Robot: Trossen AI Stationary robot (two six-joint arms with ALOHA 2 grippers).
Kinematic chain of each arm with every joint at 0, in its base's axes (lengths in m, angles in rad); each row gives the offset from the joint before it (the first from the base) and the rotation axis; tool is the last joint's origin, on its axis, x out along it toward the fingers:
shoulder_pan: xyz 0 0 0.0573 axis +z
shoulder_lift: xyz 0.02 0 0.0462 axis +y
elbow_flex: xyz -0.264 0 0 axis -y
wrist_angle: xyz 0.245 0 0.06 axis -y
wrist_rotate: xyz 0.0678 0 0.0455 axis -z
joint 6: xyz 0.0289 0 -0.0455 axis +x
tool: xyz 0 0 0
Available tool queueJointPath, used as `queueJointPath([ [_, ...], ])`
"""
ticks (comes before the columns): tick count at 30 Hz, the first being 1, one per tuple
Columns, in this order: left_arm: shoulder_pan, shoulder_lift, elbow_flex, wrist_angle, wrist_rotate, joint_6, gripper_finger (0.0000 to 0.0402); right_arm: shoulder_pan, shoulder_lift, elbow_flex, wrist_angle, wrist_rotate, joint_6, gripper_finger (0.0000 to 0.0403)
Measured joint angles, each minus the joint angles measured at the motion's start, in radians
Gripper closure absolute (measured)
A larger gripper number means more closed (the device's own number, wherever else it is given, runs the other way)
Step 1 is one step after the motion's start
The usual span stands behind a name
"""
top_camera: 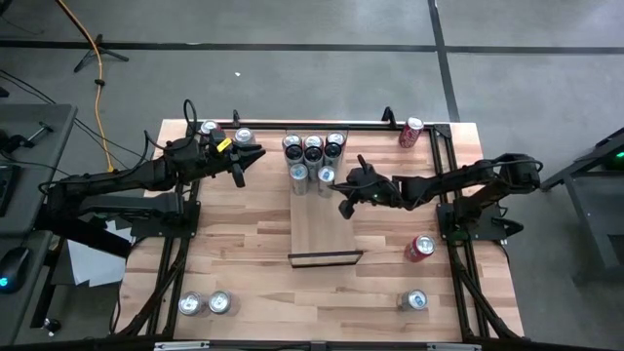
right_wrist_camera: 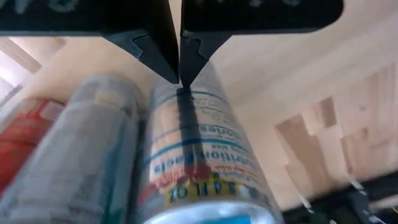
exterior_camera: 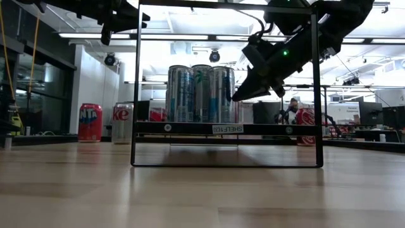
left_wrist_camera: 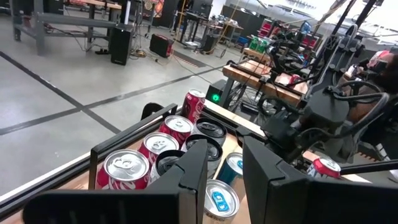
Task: Place canned beverage on shelf
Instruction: Put the blue soda can on the shelf aligned with the other blue soda can
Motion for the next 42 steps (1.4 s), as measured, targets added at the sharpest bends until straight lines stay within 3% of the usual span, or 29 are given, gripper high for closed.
queueJointPath([
  [17,0.000,0.000,0.000,0.001,0.000,-0.001,0.0349,0.001,0.043,0.003,0.139,-0.052,-0.004,0.0403],
  [23,0.000,0.000,0.000,0.002,0.000,-0.009,0.0349,0.015,0.104,0.057,0.108,-0.084,-0.058,0.0403],
  [27,0.000,0.000,0.000,0.001,0.000,-0.009,0.0349,0.015,0.094,0.095,-0.002,-0.082,-0.111,0.0403],
  [33,0.000,0.000,0.000,0.001,0.000,-0.009,0.0349,0.015,0.083,0.167,-0.212,0.022,-0.147,0.0403],
  [38,0.000,0.000,0.000,0.001,0.000,-0.009,0.0349,0.013,0.085,0.178,-0.214,0.098,-0.155,0.0403],
  [42,0.000,0.000,0.000,0.001,0.000,-0.009,0.0349,0.006,0.085,0.178,-0.208,0.098,-0.159,0.0403],
])
